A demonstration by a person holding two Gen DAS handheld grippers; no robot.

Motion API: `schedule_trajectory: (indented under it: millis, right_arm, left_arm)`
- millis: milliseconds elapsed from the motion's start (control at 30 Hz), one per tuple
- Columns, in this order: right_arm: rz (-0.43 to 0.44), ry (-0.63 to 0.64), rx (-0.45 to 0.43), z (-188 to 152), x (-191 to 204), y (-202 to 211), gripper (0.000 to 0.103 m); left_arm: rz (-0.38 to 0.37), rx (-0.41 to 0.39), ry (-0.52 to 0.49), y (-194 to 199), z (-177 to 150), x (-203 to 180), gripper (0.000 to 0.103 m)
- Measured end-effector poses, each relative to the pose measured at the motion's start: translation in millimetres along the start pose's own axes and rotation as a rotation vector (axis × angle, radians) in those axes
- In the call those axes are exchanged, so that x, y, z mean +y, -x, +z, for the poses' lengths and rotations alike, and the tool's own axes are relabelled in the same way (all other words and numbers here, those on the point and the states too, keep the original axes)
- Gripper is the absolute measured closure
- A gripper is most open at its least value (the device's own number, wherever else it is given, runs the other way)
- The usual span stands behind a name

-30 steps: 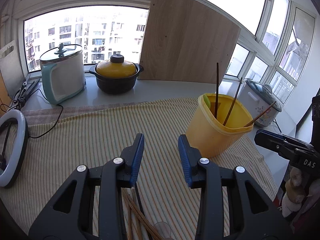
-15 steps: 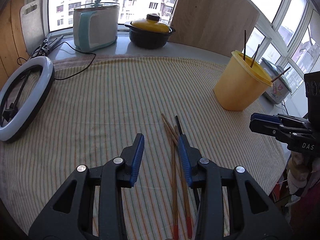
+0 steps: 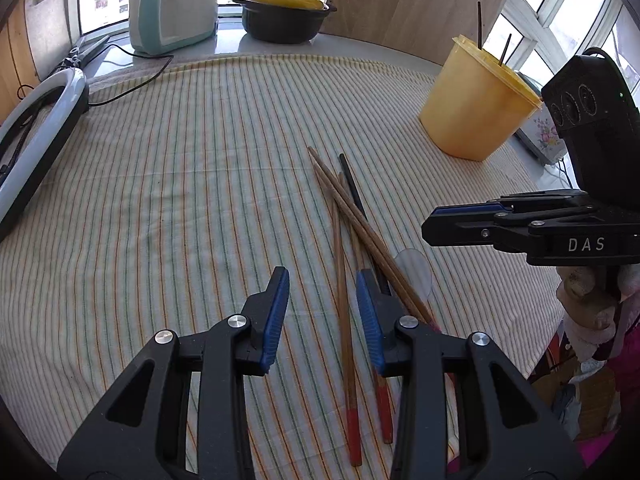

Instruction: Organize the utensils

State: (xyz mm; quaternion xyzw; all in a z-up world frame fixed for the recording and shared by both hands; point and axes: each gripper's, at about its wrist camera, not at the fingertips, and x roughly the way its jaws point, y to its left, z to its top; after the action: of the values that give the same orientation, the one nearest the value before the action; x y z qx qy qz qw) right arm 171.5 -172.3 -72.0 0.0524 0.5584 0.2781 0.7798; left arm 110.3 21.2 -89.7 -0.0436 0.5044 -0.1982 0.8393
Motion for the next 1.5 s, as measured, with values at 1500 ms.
schedule_trajectory:
  millis: [1500]
  right_arm:
    - [0.057, -0.111, 0.054, 10.1, -22.5, -38.0, 0.099]
  left_arm:
    - [0.082, 0.105, -0.105, -47.7, 21.1, -16.1, 0.086]
